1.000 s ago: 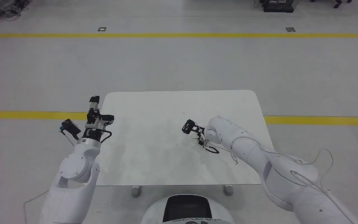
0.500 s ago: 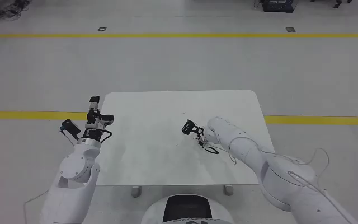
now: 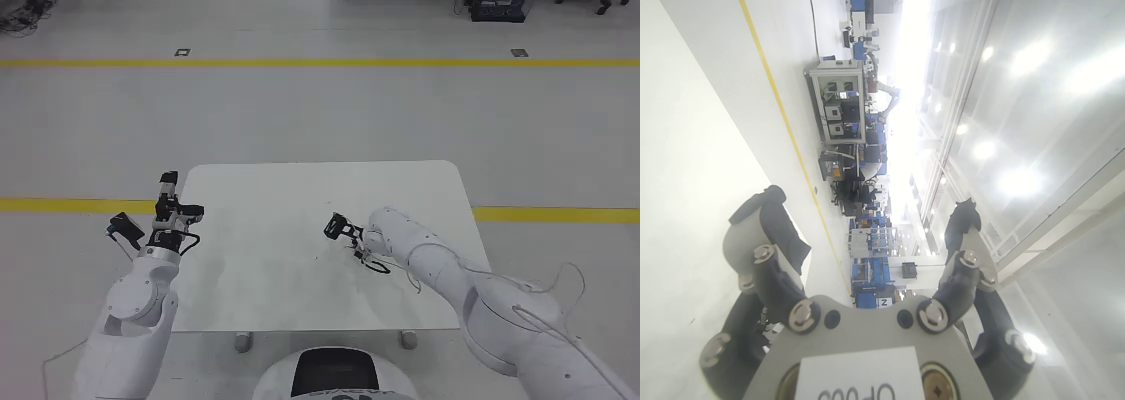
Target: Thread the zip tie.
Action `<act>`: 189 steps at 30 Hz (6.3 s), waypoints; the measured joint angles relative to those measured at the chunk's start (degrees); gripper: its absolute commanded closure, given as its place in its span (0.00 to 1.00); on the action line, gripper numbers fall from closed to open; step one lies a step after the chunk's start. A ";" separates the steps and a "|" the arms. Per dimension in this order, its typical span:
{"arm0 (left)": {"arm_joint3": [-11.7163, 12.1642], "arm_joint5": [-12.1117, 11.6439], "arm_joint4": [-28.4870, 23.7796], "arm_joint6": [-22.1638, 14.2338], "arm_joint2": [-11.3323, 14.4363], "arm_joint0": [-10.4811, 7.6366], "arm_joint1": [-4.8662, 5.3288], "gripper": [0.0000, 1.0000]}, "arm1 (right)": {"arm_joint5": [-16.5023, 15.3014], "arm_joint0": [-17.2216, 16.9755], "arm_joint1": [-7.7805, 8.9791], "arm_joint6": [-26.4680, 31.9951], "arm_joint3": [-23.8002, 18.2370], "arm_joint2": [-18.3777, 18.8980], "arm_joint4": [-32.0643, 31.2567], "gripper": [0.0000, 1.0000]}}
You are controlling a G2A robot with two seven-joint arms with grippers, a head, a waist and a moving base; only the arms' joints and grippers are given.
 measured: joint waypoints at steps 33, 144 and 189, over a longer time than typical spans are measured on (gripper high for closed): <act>0.00 0.00 0.00 0.00 0.00 0.00 0.00 0.00 | 0.00 -0.22 2.01 0.76 -3.69 0.00 -0.56 0.76; 0.00 0.00 0.00 0.00 0.00 0.00 0.00 0.00 | 0.00 -11.80 31.67 -7.47 -39.86 22.94 51.04 1.00; -12.99 -9.22 35.11 0.15 12.17 5.77 -0.15 0.00 | 0.17 -29.71 32.98 -6.52 -46.03 39.27 73.59 1.00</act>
